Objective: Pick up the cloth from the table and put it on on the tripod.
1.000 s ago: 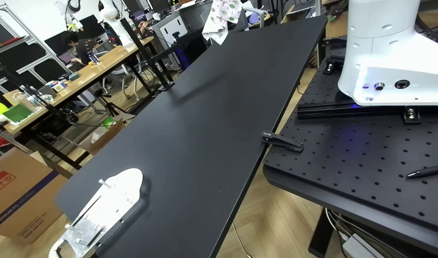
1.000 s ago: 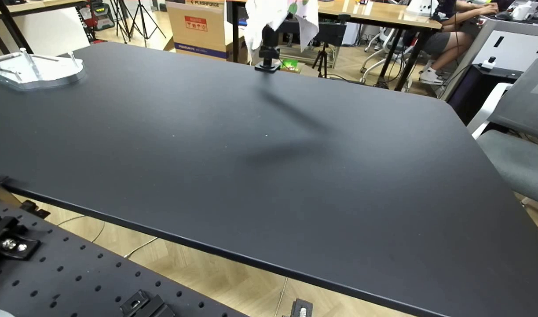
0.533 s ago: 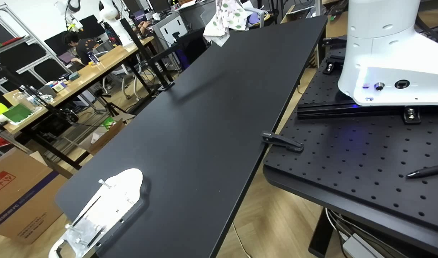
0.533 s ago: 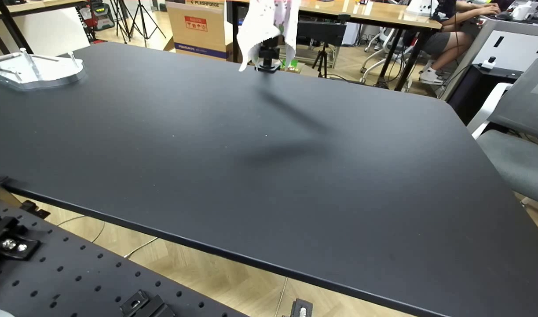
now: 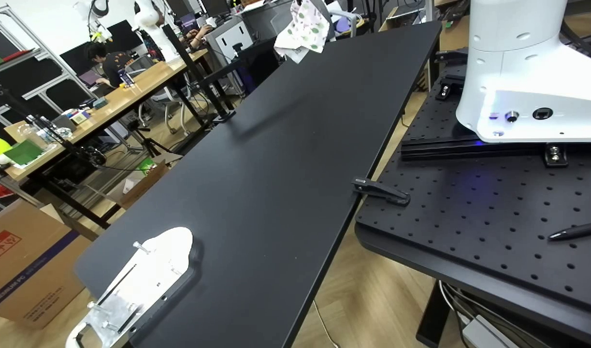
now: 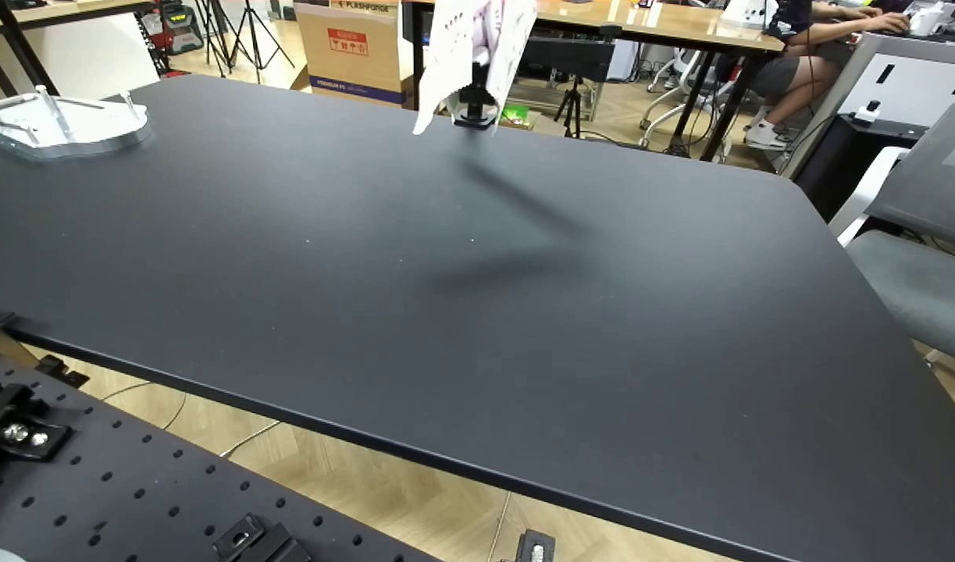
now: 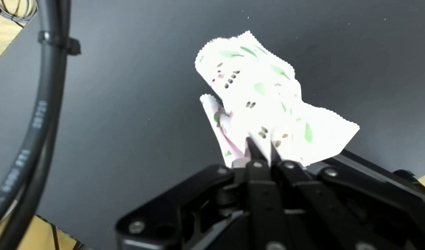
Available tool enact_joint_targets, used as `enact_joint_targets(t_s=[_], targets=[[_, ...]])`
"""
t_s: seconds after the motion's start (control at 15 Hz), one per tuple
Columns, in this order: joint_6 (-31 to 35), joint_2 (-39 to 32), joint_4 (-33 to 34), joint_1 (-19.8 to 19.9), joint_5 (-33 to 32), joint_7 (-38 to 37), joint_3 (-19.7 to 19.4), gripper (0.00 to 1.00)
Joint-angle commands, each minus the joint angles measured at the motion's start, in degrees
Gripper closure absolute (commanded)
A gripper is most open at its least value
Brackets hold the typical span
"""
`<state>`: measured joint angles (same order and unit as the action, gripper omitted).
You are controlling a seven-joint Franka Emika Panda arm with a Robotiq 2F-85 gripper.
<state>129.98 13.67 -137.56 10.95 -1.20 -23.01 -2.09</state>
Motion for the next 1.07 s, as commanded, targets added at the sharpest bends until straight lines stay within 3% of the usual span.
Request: enact_joint_targets(t_s=[0.0,0.47,0.6,1.0], targets=[[0.47,-3.08,1.75,0.25,-1.17,-4.82,-0.29,0.99],[2.13,-6.35,2.88,-0.66,-0.28,-4.77,-1.03,0.99],[1.79,-6.65,3.56,-1.10,0.48,-4.37,-1.03,0.71],[-0.67,-4.92,5.99,-2.89,0.94,-3.93,-0.38,0.32]])
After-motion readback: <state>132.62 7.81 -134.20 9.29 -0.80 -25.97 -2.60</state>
